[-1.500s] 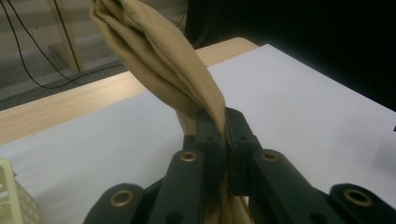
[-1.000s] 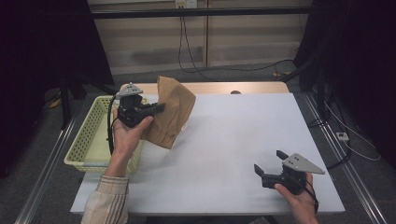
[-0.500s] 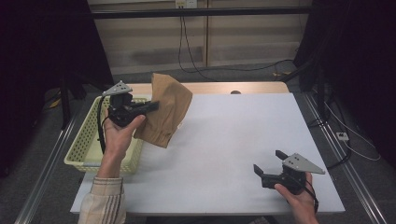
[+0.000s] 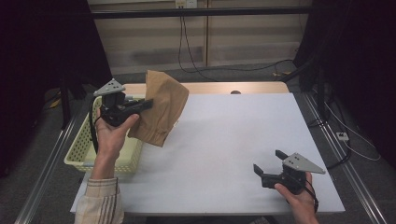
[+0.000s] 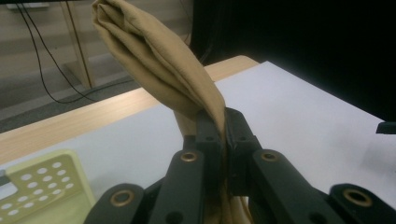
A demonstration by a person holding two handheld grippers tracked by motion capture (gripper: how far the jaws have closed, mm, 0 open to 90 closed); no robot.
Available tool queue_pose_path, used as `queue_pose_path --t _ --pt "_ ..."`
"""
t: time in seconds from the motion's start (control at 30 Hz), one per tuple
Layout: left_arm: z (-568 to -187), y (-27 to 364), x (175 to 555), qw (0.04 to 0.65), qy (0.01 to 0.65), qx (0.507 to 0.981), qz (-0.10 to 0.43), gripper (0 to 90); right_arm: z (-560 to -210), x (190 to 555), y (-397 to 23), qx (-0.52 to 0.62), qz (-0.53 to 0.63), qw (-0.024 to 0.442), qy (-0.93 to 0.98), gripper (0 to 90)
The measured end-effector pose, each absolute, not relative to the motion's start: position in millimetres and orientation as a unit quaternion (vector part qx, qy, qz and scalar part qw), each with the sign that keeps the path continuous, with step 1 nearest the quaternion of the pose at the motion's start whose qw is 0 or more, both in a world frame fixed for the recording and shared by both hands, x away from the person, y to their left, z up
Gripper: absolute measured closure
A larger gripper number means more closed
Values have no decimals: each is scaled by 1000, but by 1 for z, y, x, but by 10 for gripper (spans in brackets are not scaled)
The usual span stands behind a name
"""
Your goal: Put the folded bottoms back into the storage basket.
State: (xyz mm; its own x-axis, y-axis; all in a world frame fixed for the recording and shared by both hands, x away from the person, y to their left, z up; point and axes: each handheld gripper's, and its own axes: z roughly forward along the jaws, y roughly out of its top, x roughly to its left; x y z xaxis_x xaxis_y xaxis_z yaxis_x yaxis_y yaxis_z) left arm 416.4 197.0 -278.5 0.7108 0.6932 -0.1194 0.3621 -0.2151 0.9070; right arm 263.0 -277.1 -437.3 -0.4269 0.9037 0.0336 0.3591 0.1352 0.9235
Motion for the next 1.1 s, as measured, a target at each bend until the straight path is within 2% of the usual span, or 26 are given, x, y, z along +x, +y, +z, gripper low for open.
queue_pose_path --t 0.37,0.6,1.1 --pt "-258 216 401 540 343 747 183 865 -439 263 -276 453 470 290 700 38" --pt "-249 228 386 532 341 743 222 865 -437 261 -274 448 472 293 701 34" --pt "-244 263 374 534 374 720 240 865 -436 259 -272 443 472 295 703 33"
